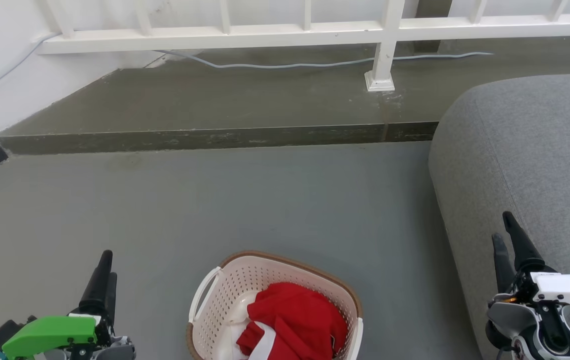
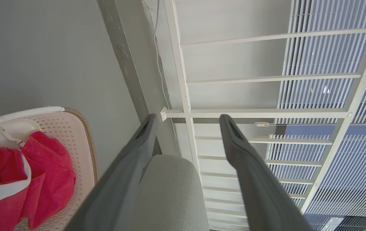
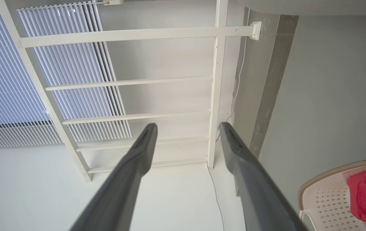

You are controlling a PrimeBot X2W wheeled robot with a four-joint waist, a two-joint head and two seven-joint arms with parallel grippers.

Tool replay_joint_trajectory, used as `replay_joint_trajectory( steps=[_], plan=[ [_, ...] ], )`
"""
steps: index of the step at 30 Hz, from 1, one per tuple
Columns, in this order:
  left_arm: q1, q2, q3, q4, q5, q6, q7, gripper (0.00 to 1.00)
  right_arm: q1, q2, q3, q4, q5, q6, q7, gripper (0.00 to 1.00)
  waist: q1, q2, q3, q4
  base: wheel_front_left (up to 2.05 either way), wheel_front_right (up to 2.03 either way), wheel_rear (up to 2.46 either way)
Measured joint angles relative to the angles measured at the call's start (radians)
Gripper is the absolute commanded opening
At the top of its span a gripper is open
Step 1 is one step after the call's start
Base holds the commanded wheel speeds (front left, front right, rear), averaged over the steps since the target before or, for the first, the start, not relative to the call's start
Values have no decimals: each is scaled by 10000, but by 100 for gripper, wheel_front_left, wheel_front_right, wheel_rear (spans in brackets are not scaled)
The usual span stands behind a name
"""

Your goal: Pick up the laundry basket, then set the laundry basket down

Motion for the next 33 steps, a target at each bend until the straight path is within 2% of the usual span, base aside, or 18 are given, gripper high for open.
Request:
replay_joint_trajectory(
  steps=[19,33],
  plan=[
    [-30,508,-882,-221,2013,-2,-798,100,-220,-523,1122,-374,-1678,4,-838,100,0,0,41,-29,0,0,0],
    [-261,715,-1064,-247,4487,17,-1254,100,-468,-1210,2042,-280,-3864,8,-1360,100,0,0,45,-31,0,0,0]
  ],
)
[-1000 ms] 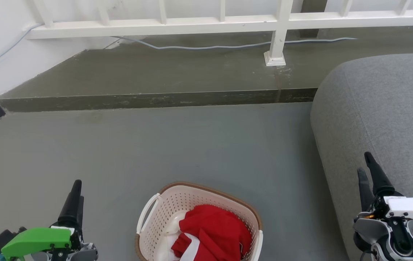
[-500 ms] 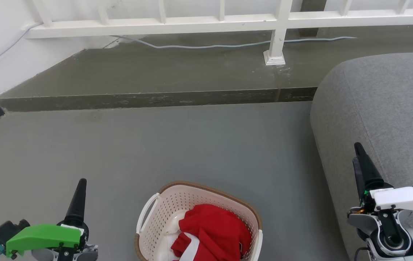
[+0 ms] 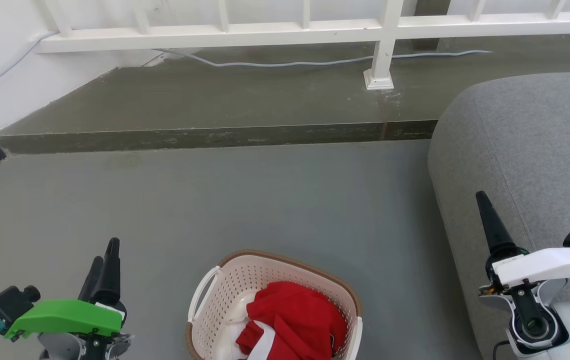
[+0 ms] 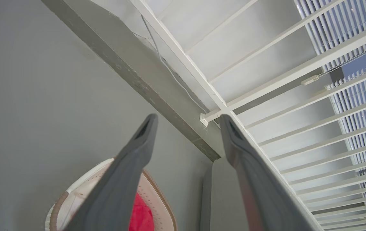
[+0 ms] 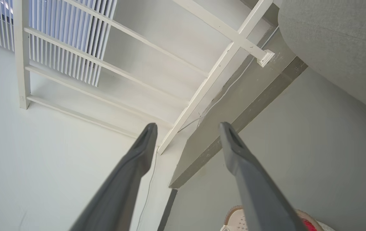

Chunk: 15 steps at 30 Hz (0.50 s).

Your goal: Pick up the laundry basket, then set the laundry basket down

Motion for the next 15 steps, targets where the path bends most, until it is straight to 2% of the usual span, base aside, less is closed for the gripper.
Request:
replay_joint_trajectory(
  steps=[15],
  plan=[
    [-19,4,-278,-113,2422,278,-533,100,-256,-117,314,12,-2383,2,-499,100,0,0,19,-12,0,0,0]
  ],
)
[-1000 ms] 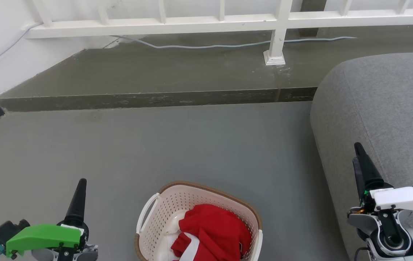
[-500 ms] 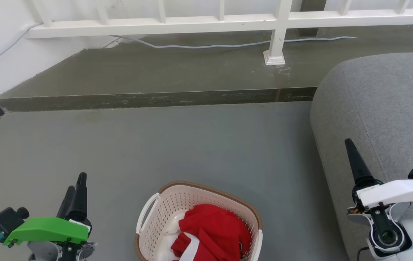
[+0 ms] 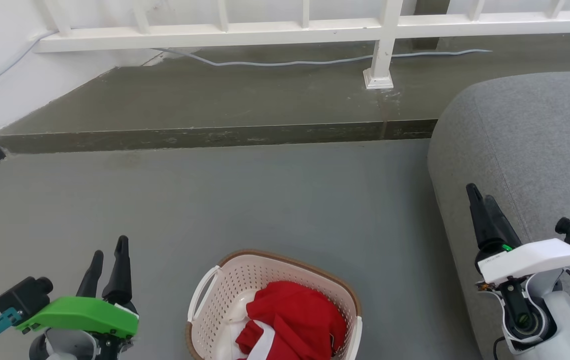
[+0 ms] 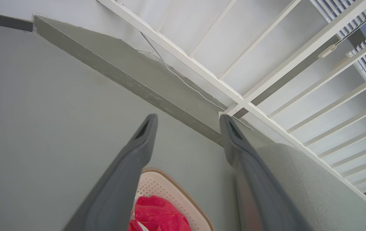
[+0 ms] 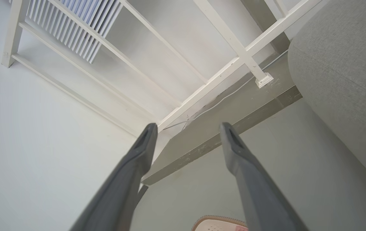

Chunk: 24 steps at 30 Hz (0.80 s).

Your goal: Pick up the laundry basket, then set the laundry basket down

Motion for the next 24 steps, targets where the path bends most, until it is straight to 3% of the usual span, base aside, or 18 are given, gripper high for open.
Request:
replay_joint_trajectory(
  steps=[24],
  plan=[
    [-142,-148,-140,-140,3315,15,-834,100,-186,48,510,4,-3172,21,-802,100,0,0,-26,-54,0,0,0]
  ],
)
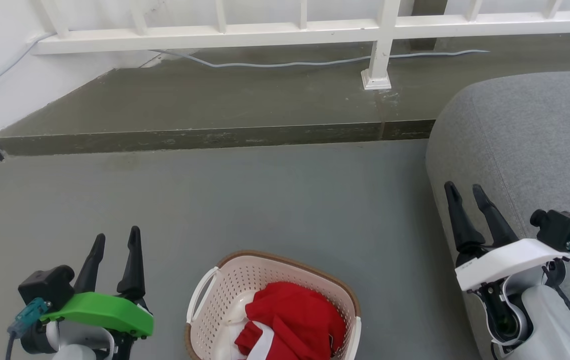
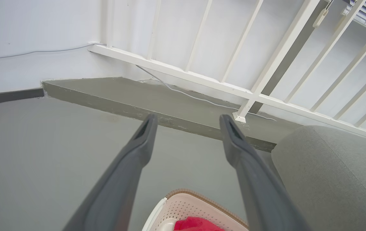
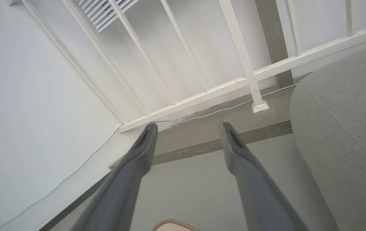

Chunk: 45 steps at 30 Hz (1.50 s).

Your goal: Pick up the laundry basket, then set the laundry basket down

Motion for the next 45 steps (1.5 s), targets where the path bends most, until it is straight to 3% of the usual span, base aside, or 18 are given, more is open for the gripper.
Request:
replay_joint_trajectory(
  steps=[16,33,45],
  plan=[
    [-35,-54,-58,-61,2186,-52,-514,100,-191,2,153,-4,-2079,71,-529,100,0,0,84,-5,0,0,0],
    [-45,-232,119,-71,2251,-150,-516,100,-281,119,159,-4,-2186,71,-571,100,0,0,184,-31,0,0,0],
    [-275,-261,188,-134,2286,-205,-516,100,-339,63,153,-35,-2408,71,-571,100,0,0,867,-128,0,0,0]
  ],
)
